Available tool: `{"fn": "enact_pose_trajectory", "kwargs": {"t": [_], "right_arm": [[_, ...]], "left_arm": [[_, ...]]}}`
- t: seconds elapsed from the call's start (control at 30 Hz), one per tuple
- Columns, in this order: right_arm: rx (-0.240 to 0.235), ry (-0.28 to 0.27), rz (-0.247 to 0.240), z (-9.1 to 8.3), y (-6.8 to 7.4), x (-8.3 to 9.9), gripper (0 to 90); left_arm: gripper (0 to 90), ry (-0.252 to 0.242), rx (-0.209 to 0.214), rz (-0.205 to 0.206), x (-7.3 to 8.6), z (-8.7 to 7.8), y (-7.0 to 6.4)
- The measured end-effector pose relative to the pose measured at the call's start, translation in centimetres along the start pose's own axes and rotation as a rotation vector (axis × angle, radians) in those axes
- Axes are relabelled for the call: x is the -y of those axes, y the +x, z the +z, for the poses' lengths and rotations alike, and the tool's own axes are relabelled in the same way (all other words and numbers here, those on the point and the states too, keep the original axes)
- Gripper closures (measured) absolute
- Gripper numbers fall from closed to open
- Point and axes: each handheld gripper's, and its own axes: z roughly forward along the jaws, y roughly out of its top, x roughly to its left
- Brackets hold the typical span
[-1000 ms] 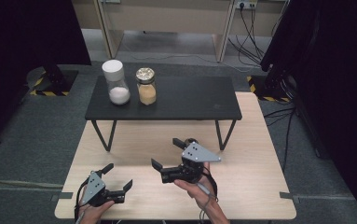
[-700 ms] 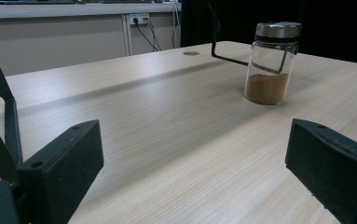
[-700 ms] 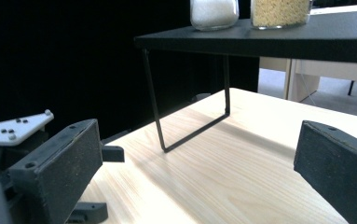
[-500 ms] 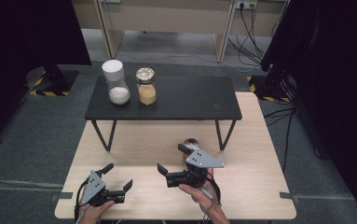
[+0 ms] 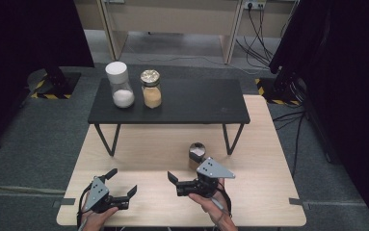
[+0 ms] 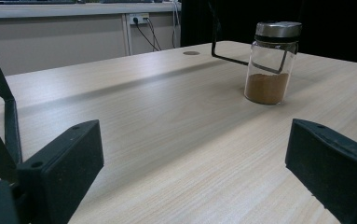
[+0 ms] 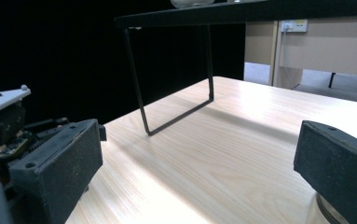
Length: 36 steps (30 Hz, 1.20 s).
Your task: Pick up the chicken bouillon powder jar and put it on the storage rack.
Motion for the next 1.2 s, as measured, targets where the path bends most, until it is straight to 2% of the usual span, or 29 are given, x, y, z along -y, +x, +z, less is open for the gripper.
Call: {"fn": "enact_pose_trajectory", "kwargs": {"t": [0.43,1.2], "right_arm": [[0.063,0.010,-0.005,-0.9,-0.9,1.4,1.6],[0.116,0.011,0.019,-2.4,-2.1,2.5,1.7]], "left_arm": [[3.7,0.000,0.001,0.000,0.0,0.0,0.0],[3.7,0.000,0.001,-0.002,0.0,0.0,0.0]]}}
